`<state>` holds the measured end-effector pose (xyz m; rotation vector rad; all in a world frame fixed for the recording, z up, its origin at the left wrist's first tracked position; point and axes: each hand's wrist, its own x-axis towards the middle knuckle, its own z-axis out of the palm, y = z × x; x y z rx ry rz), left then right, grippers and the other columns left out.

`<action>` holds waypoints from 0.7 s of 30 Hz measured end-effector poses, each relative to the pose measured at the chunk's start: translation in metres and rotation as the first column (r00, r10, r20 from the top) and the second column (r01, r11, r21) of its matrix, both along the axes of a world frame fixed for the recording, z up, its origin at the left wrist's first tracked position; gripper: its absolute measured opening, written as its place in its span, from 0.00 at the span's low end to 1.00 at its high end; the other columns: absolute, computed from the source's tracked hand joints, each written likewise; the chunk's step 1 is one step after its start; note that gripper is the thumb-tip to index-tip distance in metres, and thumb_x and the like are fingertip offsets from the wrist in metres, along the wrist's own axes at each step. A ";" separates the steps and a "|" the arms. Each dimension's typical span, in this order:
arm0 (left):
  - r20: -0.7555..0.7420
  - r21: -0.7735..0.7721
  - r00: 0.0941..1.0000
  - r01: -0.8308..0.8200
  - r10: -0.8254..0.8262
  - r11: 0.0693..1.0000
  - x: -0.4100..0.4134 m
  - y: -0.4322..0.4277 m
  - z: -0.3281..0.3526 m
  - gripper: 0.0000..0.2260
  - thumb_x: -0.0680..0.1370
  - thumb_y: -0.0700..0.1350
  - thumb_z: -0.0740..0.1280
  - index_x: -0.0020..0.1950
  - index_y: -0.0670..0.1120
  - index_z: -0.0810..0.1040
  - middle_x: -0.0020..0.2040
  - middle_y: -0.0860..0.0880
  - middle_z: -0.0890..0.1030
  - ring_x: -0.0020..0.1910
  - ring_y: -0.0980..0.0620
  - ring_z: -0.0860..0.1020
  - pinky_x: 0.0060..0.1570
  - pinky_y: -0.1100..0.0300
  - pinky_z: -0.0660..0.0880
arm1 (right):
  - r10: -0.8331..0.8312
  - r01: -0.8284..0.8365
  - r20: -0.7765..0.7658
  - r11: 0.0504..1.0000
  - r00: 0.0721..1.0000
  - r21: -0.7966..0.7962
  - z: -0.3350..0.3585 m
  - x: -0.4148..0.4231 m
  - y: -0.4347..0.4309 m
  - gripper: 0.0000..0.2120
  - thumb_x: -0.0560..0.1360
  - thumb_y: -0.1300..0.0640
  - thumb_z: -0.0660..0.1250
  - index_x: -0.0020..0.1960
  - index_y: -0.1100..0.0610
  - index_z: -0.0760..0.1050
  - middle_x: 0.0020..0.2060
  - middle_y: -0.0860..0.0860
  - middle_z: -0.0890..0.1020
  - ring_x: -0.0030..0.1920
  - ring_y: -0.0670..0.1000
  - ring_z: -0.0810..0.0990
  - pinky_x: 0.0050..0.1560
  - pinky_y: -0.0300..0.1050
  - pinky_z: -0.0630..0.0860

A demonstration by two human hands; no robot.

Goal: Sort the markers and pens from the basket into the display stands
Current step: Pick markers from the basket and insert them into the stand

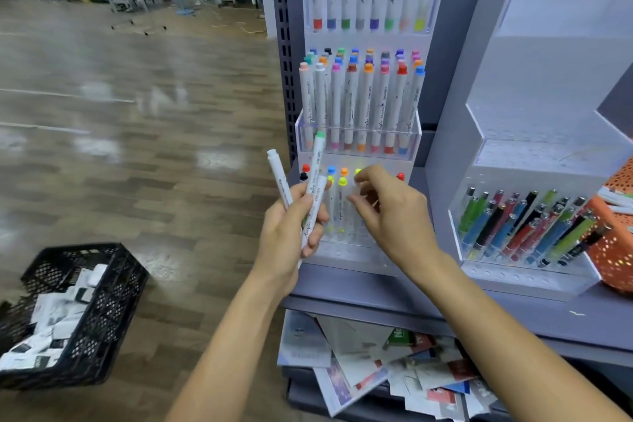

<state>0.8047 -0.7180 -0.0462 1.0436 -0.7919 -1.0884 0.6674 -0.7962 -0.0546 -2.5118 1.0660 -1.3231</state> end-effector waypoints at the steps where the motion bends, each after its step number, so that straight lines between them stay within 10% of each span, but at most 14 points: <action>1: 0.014 -0.004 1.000 -0.001 0.001 1.000 0.001 0.000 0.000 0.13 0.82 0.40 0.54 0.63 0.38 0.73 0.31 0.51 0.74 0.21 0.57 0.64 0.18 0.67 0.59 | -0.010 0.010 0.006 1.000 1.000 -0.001 0.000 0.000 0.000 0.08 0.72 0.60 0.71 0.49 0.58 0.74 0.36 0.50 0.80 0.35 0.53 0.78 0.34 0.53 0.78; 6: 0.076 -0.046 0.997 0.032 -0.029 0.998 0.001 -0.001 -0.001 0.09 0.78 0.44 0.61 0.56 0.43 0.74 0.33 0.48 0.78 0.20 0.57 0.63 0.19 0.67 0.59 | -0.019 0.010 0.175 0.998 0.984 0.054 0.012 -0.003 0.006 0.08 0.77 0.53 0.63 0.50 0.55 0.78 0.38 0.47 0.80 0.35 0.47 0.76 0.38 0.47 0.76; 11: 0.150 -0.030 0.977 0.159 -0.153 0.987 -0.004 -0.002 0.000 0.09 0.74 0.46 0.62 0.52 0.44 0.73 0.32 0.48 0.80 0.20 0.56 0.66 0.19 0.66 0.60 | 0.150 -0.341 0.490 0.881 0.859 0.329 0.040 -0.007 0.021 0.15 0.73 0.57 0.67 0.58 0.44 0.72 0.45 0.44 0.83 0.49 0.45 0.82 0.48 0.41 0.78; 21: 0.266 0.072 0.958 0.088 -0.104 0.994 -0.003 -0.003 0.001 0.08 0.81 0.37 0.56 0.47 0.43 0.75 0.38 0.49 0.79 0.25 0.57 0.65 0.23 0.66 0.60 | 0.062 -0.250 0.718 0.955 0.693 0.158 0.061 -0.029 0.014 0.14 0.75 0.64 0.67 0.52 0.50 0.66 0.45 0.59 0.82 0.47 0.55 0.83 0.47 0.51 0.80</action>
